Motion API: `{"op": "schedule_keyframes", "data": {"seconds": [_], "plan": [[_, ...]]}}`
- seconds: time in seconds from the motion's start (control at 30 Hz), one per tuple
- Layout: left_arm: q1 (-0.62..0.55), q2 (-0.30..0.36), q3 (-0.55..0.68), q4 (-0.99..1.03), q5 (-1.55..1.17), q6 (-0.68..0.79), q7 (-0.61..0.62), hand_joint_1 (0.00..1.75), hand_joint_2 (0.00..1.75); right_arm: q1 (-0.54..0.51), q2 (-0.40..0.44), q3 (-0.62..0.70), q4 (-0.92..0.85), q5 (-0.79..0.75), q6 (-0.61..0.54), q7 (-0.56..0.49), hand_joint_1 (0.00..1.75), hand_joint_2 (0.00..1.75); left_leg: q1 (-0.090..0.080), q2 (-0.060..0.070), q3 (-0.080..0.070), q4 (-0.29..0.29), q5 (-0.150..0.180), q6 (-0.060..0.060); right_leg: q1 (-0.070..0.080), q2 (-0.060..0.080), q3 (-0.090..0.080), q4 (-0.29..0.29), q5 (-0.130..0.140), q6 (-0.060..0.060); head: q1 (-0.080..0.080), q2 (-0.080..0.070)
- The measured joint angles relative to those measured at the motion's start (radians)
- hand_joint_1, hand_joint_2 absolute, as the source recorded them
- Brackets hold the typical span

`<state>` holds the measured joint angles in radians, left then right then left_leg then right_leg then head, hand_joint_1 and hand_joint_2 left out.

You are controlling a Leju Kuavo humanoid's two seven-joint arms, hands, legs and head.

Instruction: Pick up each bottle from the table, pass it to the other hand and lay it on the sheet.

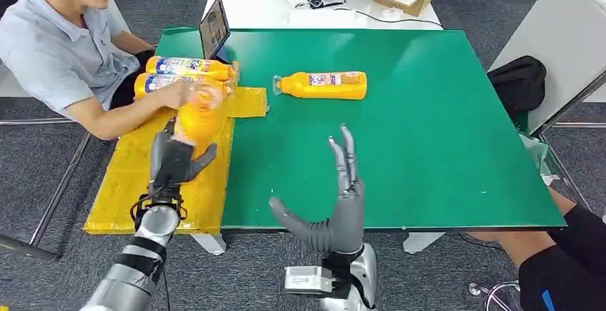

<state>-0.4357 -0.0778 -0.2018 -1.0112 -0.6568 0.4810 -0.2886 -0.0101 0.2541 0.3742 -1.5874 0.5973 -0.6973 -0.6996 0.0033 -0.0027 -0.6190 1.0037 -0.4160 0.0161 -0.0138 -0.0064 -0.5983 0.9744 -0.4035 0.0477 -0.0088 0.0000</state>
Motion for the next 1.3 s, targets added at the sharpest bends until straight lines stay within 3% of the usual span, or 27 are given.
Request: {"op": "schedule_keyframes", "data": {"seconds": [0.3, 0.53, 0.57, 0.73, 0.77, 0.8, 0.83, 0.87, 1.03, 1.27, 1.3], "plan": [[-0.263, 0.113, -0.077, 0.408, -0.463, -0.070, 0.280, 1.75, 1.75, 0.002, -0.016, 0.036, 0.022, -0.161, 0.000, 0.000, 0.00, 1.75, 0.001, 0.001, 0.000, 0.000, 0.002, -0.001, 0.001, 0.000, 0.000, 0.001, 0.002, -0.003, 0.000, 0.000], [-0.316, 0.180, -0.121, 0.575, -0.572, -0.148, 0.315, 1.75, 1.75, -0.026, -0.044, 0.107, 0.092, -0.262, 0.000, 0.000, 0.00, 1.75, 0.001, 0.003, 0.000, 0.000, 0.001, -0.001, 0.001, 0.001, -0.001, 0.001, 0.002, -0.003, 0.000, 0.000], [-0.316, 0.185, -0.124, 0.589, -0.577, -0.159, 0.304, 1.75, 1.75, -0.031, -0.048, 0.115, 0.100, -0.270, 0.000, 0.000, 0.00, 0.00, 0.001, 0.003, 0.000, 0.000, 0.001, -0.001, 0.001, 0.001, -0.001, 0.001, 0.002, -0.003, 0.001, 0.000], [-0.309, 0.191, -0.111, 0.625, -0.470, -0.228, 0.136, 1.75, 1.75, -0.053, -0.074, 0.159, 0.131, -0.324, 0.000, 0.000, 0.00, 0.00, 0.000, -0.001, 0.000, 0.000, 0.002, -0.001, 0.000, 0.000, 0.000, 0.001, 0.002, -0.003, 0.000, 0.000], [-0.305, 0.191, -0.105, 0.626, -0.453, -0.233, 0.118, 1.50, 1.75, -0.055, -0.077, 0.164, 0.134, -0.327, 0.000, 0.000, 0.00, 0.00, 0.000, -0.001, 0.000, 0.000, 0.002, -0.001, 0.000, -0.001, 0.001, 0.001, 0.002, -0.003, 0.000, 0.000], [-0.304, 0.192, -0.098, 0.627, -0.442, -0.233, 0.108, 1.05, 1.75, -0.056, -0.080, 0.167, 0.137, -0.327, 0.000, 0.000, 0.00, 0.00, 0.000, -0.001, 0.000, 0.000, 0.002, -0.001, 0.000, -0.001, 0.001, 0.001, 0.002, -0.003, 0.000, 0.000], [-0.302, 0.191, -0.093, 0.629, -0.439, -0.236, 0.103, 0.47, 1.75, -0.058, -0.082, 0.169, 0.140, -0.327, 0.000, 0.000, 0.00, 0.00, 0.000, -0.001, 0.000, 0.000, 0.002, -0.001, 0.000, -0.002, 0.001, 0.001, 0.002, -0.003, 0.001, 0.000], [-0.301, 0.190, -0.088, 0.630, -0.432, -0.237, 0.096, 0.19, 1.75, -0.060, -0.086, 0.173, 0.143, -0.327, 0.000, 0.000, 0.00, 0.00, 0.000, -0.001, 0.000, 0.000, 0.002, -0.001, 0.000, -0.001, 0.001, 0.001, 0.002, -0.003, 0.000, 0.000], [-0.293, 0.168, -0.050, 0.631, -0.356, -0.276, 0.012, 0.19, 1.75, -0.065, -0.092, 0.178, 0.152, -0.323, 0.000, 0.000, 0.00, 0.00, 0.000, -0.002, 0.002, 0.000, 0.002, -0.001, 0.000, -0.003, 0.003, 0.001, 0.002, -0.003, 0.000, 0.000], [-0.292, 0.152, -0.031, 0.630, -0.344, -0.284, -0.001, 0.19, 1.75, -0.068, -0.092, 0.182, 0.155, -0.321, 0.000, 0.000, 0.00, 0.00, 0.000, -0.002, 0.003, 0.000, 0.002, -0.001, 0.000, -0.003, 0.004, 0.001, 0.002, -0.003, 0.000, 0.000], [-0.290, 0.141, -0.019, 0.630, -0.339, -0.285, -0.004, 0.02, 1.75, -0.068, -0.093, 0.182, 0.158, -0.321, 0.000, 0.000, 0.00, 0.00, 0.000, -0.002, 0.003, 0.000, 0.002, -0.001, 0.000, -0.003, 0.004, 0.001, 0.002, -0.003, 0.000, 0.000]]}}
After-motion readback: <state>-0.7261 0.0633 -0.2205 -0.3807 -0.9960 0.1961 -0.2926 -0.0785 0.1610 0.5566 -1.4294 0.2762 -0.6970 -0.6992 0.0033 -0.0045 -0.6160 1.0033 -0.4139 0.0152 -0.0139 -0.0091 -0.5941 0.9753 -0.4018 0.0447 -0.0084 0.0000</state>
